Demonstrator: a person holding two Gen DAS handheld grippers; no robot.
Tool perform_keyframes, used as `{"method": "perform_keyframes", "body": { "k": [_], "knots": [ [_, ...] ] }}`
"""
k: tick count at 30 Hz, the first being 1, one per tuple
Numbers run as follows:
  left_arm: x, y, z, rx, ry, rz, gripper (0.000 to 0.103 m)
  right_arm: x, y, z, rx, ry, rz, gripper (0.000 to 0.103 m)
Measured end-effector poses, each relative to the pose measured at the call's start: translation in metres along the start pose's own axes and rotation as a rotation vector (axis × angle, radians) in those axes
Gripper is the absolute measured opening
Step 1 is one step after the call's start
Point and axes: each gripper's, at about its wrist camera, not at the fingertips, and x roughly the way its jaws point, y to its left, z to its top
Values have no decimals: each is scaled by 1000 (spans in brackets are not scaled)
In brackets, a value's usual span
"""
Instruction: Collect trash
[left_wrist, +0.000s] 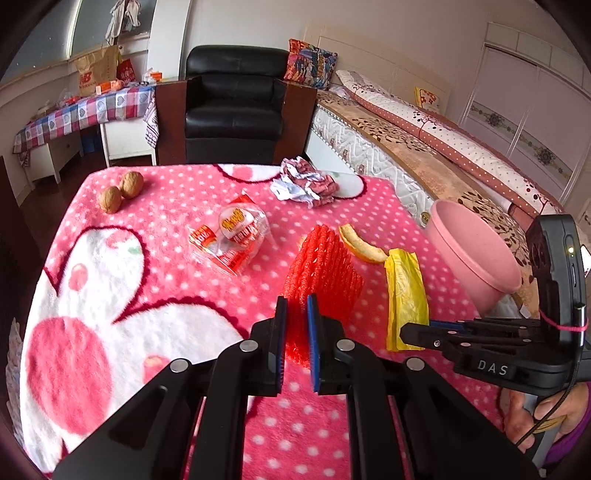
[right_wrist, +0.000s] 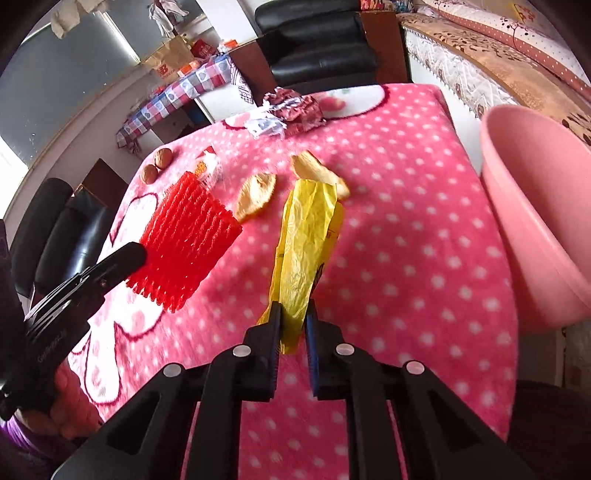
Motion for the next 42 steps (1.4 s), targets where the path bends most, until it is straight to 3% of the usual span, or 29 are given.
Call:
{"method": "perform_keyframes", "body": {
  "k": [10, 14, 19, 30, 34, 42],
  "knots": [
    [7, -16, -17, 29, 53, 4, 10, -11, -8, -15, -67, 28, -47, 18],
    [7, -18, -21, 35, 60, -4, 10, -12, -11, -16, -71, 35, -54, 36],
    [9, -22, -21, 48, 69, -11, 12, -20, -19, -17, -45, 10, -52, 42],
    [15, -31, -23, 88, 96, -22, 12, -34, -8, -8, -32, -100, -30, 43],
    [17, -34, -25, 99, 110, -28, 12, -28, -1, -6, -44, -102, -12, 43],
    [18, -35, -25, 108, 120, -33, 12, -8, 3, -15, -96, -85, -62, 43]
  ]
}}
